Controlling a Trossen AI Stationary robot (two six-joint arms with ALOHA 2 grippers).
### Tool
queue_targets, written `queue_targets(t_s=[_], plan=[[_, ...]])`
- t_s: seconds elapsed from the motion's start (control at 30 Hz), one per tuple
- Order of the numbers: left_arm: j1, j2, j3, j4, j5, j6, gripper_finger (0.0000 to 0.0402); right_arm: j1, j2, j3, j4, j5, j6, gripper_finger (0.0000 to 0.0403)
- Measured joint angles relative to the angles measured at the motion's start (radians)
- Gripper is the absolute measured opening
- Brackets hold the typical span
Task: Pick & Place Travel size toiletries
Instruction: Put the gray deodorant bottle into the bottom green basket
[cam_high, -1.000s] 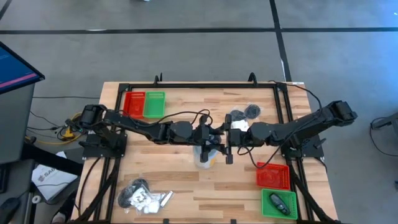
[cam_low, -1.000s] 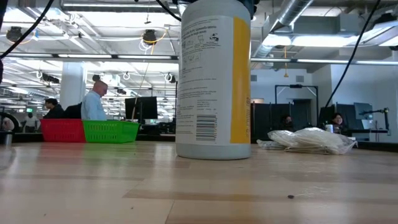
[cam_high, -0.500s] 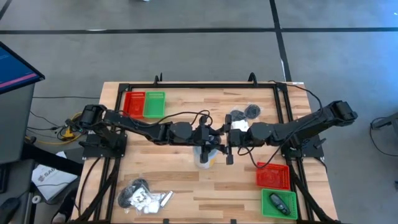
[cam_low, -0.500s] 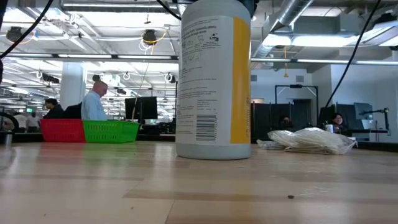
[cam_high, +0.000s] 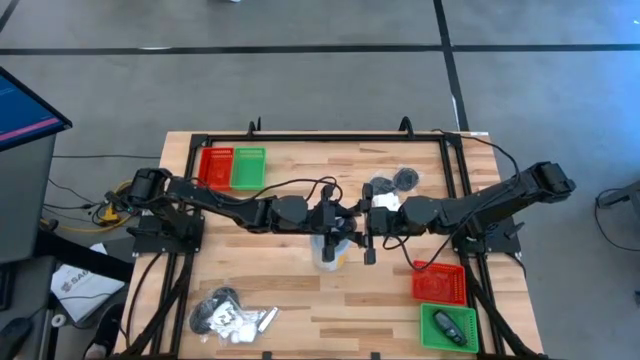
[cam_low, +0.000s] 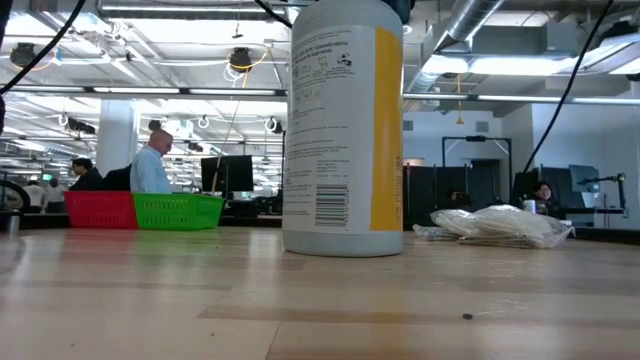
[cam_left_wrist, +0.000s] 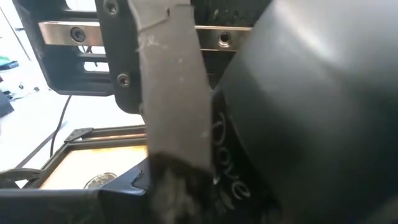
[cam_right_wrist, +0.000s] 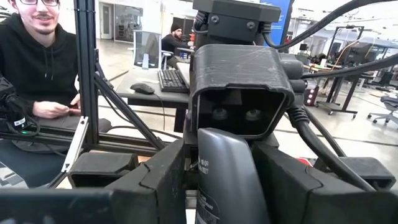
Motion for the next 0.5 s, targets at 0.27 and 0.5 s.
queue_targets(t_s=[0.27,0.5], plan=[[0.002,0.000,0.000,-0.002,-0.010,0.007,0.0184,0.013,-0.025,0.000,-0.046,0.006,-0.011,0.0161],[0.001,-0.008,0.001,0.017,-0.002,-0.004,0.0184,0.026,-0.077,-0.002,-0.123,0.013,-0.011,0.0155]])
